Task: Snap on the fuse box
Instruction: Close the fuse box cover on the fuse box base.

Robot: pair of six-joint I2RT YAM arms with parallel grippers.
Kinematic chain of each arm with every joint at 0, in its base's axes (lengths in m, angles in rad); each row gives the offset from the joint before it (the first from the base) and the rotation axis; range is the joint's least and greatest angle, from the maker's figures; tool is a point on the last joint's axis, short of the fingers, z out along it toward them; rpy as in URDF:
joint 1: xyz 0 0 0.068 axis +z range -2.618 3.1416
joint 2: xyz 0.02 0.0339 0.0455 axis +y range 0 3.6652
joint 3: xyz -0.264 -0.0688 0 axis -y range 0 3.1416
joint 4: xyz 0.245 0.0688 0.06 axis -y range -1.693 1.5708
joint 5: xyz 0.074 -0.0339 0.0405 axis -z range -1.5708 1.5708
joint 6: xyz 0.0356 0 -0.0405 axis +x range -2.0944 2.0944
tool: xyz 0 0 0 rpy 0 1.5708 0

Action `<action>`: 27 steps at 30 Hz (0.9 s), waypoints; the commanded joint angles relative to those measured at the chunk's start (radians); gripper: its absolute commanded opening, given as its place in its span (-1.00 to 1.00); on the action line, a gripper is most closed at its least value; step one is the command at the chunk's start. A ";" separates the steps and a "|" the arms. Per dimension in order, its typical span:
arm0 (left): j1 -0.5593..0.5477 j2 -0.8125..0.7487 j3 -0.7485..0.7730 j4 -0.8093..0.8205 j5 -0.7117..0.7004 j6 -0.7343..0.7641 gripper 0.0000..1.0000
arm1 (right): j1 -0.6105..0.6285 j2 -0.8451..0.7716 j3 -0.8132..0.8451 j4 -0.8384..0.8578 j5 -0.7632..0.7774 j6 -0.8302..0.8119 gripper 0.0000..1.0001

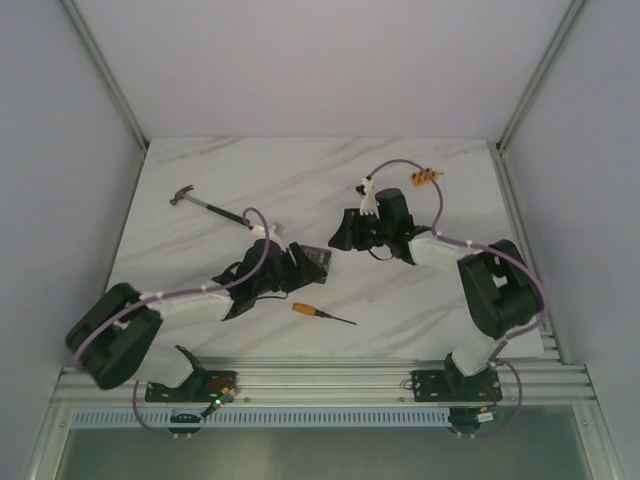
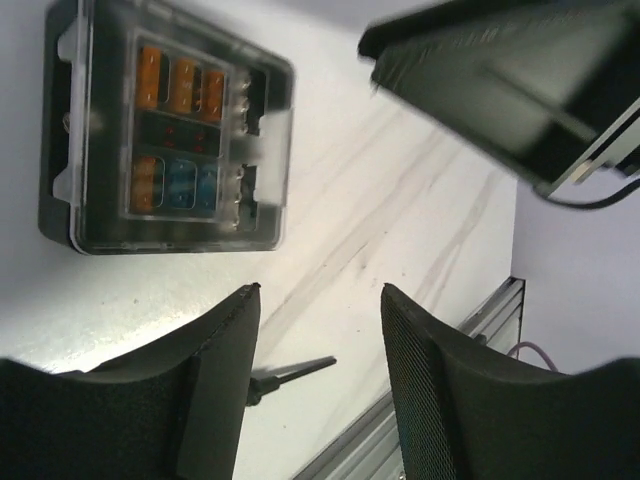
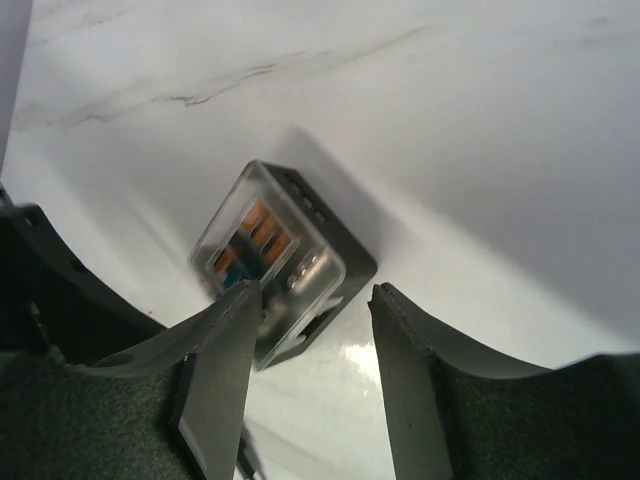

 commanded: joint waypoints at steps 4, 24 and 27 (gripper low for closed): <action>0.108 -0.134 -0.016 -0.206 -0.035 0.160 0.23 | 0.011 -0.131 -0.215 0.154 -0.042 0.159 0.13; 0.226 0.096 0.039 -0.125 0.167 0.261 -0.23 | 0.079 -0.004 -0.291 0.373 -0.124 0.298 -0.07; 0.226 0.102 0.007 -0.082 0.198 0.234 -0.30 | 0.079 0.012 -0.287 0.370 -0.118 0.291 -0.15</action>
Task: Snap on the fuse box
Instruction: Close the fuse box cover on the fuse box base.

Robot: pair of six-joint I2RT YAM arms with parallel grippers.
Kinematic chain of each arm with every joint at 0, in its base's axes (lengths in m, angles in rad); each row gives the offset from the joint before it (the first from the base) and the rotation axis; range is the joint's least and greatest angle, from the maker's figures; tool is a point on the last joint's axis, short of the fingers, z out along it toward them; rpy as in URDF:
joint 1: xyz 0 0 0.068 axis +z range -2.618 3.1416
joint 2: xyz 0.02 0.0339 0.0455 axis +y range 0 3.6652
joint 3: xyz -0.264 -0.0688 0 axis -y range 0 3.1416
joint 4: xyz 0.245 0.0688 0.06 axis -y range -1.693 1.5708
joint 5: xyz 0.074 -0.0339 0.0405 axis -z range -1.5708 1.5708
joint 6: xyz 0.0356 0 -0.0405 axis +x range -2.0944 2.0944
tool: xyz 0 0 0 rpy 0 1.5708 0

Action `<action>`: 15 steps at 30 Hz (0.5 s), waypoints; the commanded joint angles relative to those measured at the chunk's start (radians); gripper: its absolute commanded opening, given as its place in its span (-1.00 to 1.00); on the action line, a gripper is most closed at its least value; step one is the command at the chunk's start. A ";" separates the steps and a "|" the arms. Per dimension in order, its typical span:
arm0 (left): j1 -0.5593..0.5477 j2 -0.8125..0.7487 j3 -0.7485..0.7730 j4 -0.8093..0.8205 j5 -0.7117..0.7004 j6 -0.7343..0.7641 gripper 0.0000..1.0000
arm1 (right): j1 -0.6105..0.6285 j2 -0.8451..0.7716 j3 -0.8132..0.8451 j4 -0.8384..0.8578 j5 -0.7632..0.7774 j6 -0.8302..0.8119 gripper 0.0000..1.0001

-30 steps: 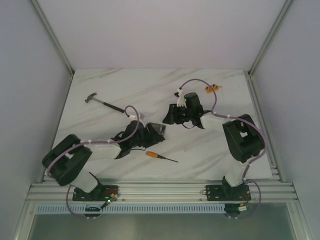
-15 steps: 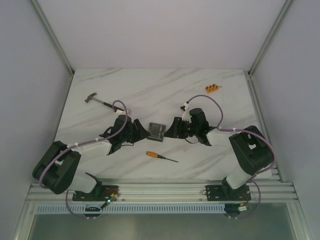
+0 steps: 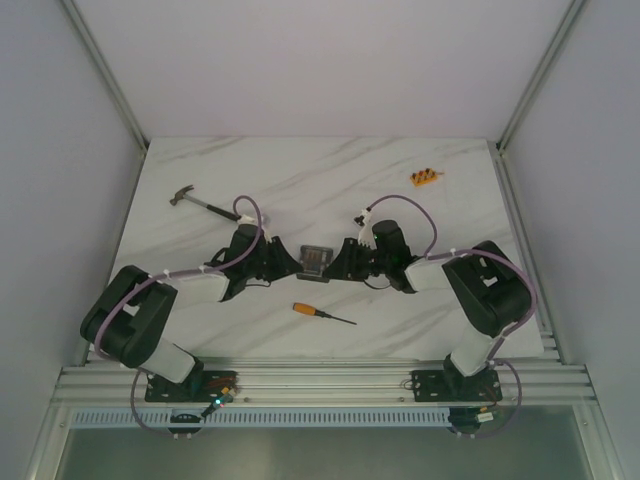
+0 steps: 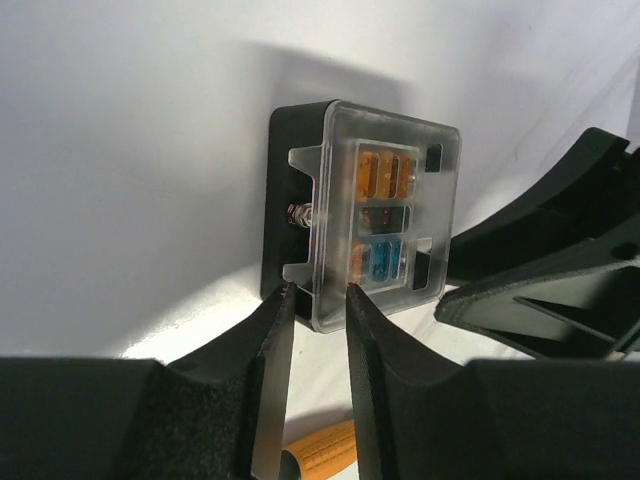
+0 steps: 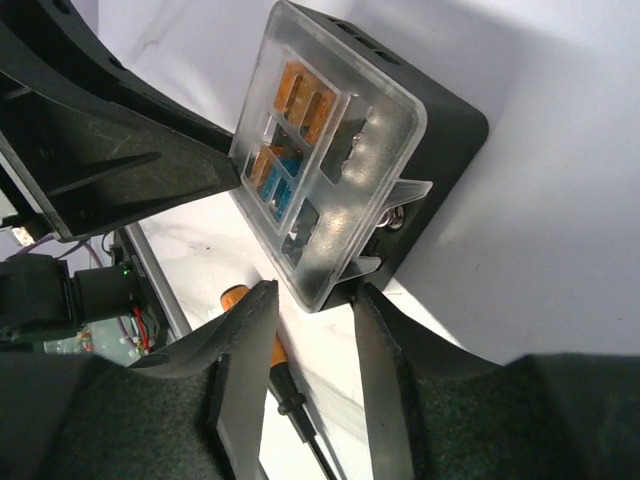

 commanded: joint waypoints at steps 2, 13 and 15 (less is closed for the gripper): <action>-0.005 0.032 -0.061 0.047 0.075 -0.026 -0.33 | 0.005 0.039 0.016 0.032 -0.006 -0.010 -0.20; -0.087 0.111 -0.098 0.112 0.072 -0.086 -0.37 | 0.005 0.094 0.041 -0.087 0.061 -0.075 -0.35; -0.113 0.125 -0.098 0.119 0.065 -0.099 -0.38 | 0.006 0.099 0.055 -0.128 0.082 -0.090 -0.35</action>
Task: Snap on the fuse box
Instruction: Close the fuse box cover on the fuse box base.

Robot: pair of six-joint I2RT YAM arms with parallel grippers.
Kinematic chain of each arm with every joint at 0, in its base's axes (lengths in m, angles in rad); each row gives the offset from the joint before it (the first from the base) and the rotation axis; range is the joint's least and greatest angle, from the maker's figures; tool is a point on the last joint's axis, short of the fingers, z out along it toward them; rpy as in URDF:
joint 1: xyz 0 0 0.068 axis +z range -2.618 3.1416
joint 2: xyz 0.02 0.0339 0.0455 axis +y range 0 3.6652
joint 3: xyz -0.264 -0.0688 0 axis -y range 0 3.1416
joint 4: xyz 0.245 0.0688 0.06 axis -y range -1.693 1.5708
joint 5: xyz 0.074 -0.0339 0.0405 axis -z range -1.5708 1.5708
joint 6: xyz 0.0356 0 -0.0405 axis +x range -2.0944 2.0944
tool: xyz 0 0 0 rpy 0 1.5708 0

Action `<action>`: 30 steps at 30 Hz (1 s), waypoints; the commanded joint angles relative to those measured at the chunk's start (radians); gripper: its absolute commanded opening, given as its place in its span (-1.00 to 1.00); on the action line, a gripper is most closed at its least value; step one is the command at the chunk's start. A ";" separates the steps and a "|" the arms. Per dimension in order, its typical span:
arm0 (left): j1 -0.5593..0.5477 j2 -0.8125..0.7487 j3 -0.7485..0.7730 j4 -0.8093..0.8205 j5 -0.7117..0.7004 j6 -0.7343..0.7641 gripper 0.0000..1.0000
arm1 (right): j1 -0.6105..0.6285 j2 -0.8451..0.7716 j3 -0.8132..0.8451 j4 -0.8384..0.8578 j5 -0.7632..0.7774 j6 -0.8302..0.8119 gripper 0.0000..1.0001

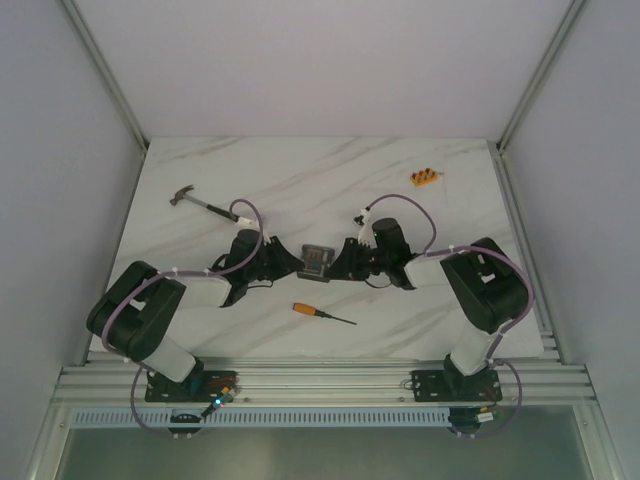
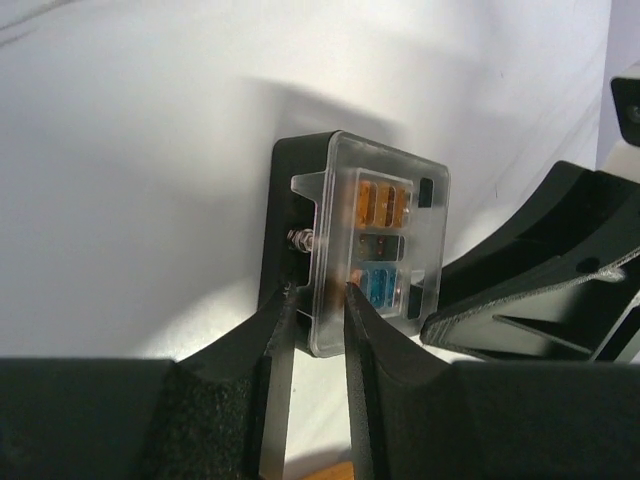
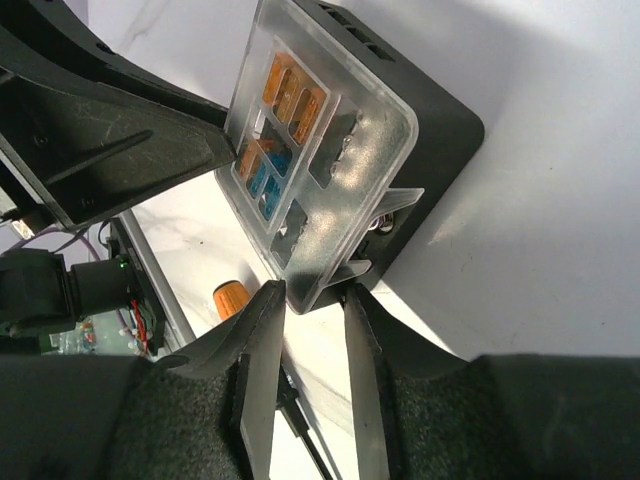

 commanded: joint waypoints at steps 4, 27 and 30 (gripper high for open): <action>-0.164 0.114 -0.019 -0.080 0.078 -0.055 -0.40 | 0.021 0.087 0.077 -0.191 0.163 -0.103 -0.38; -0.167 -0.244 0.011 -0.331 -0.283 -0.053 0.20 | -0.010 -0.200 0.115 -0.490 0.432 -0.318 0.10; -0.122 -0.329 0.027 -0.398 -0.368 0.000 0.46 | -0.047 -0.296 0.090 -0.525 0.538 -0.358 0.31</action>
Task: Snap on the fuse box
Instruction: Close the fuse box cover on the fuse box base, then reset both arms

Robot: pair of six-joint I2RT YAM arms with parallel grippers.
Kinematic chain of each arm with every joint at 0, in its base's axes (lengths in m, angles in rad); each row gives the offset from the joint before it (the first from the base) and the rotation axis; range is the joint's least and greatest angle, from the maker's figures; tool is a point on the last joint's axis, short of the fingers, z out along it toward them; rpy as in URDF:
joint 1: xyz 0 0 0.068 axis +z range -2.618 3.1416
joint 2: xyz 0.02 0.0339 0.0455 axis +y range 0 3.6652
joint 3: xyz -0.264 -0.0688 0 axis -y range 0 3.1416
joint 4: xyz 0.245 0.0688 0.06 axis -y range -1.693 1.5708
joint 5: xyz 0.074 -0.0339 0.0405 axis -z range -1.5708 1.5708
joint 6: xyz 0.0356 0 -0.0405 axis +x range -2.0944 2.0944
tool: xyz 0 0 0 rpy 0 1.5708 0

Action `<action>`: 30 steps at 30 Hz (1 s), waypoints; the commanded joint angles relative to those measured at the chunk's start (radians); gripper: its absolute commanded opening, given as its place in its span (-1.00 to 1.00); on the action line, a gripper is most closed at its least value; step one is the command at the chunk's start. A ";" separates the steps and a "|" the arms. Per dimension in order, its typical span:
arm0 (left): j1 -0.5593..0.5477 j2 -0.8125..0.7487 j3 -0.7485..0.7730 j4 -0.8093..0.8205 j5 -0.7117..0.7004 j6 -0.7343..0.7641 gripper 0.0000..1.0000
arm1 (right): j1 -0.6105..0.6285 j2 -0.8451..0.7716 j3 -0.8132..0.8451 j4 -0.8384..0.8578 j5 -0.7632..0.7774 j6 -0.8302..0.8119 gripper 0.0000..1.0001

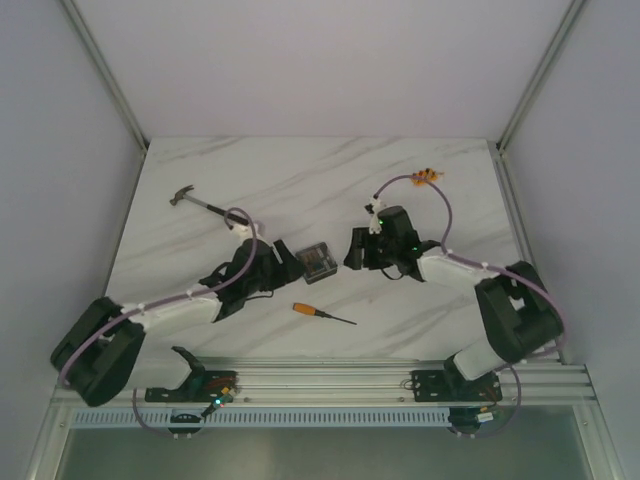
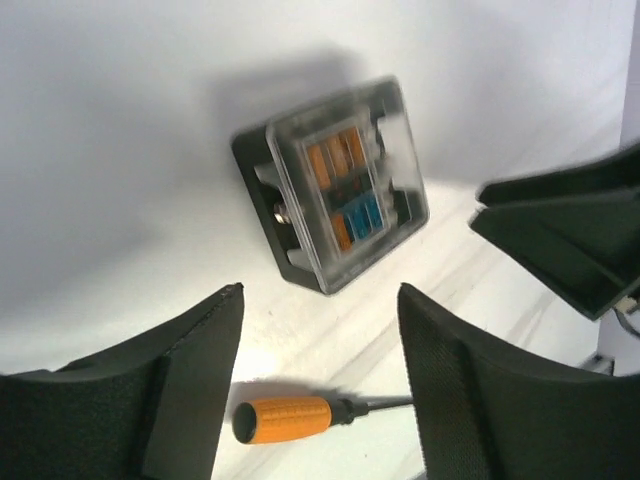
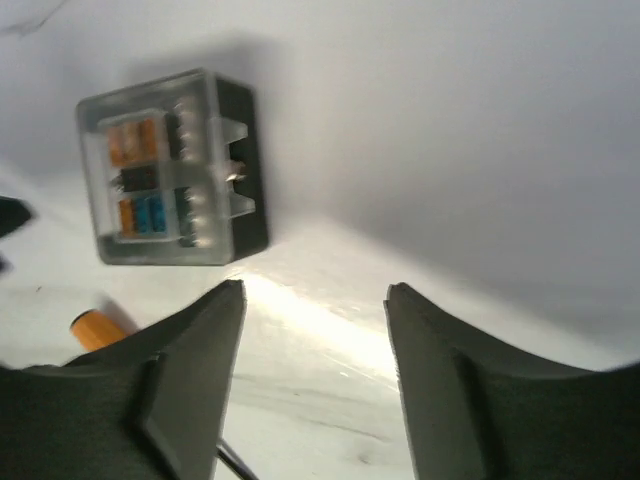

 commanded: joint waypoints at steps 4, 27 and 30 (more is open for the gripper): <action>0.124 -0.213 0.032 -0.212 -0.250 0.154 0.80 | -0.103 -0.229 -0.065 -0.072 0.405 -0.130 0.76; 0.583 -0.251 -0.306 0.511 -0.691 0.646 1.00 | -0.391 -0.201 -0.530 1.006 0.574 -0.430 0.99; 0.633 -0.155 -0.315 0.579 -0.633 0.666 0.99 | -0.405 -0.194 -0.581 1.119 0.532 -0.460 0.99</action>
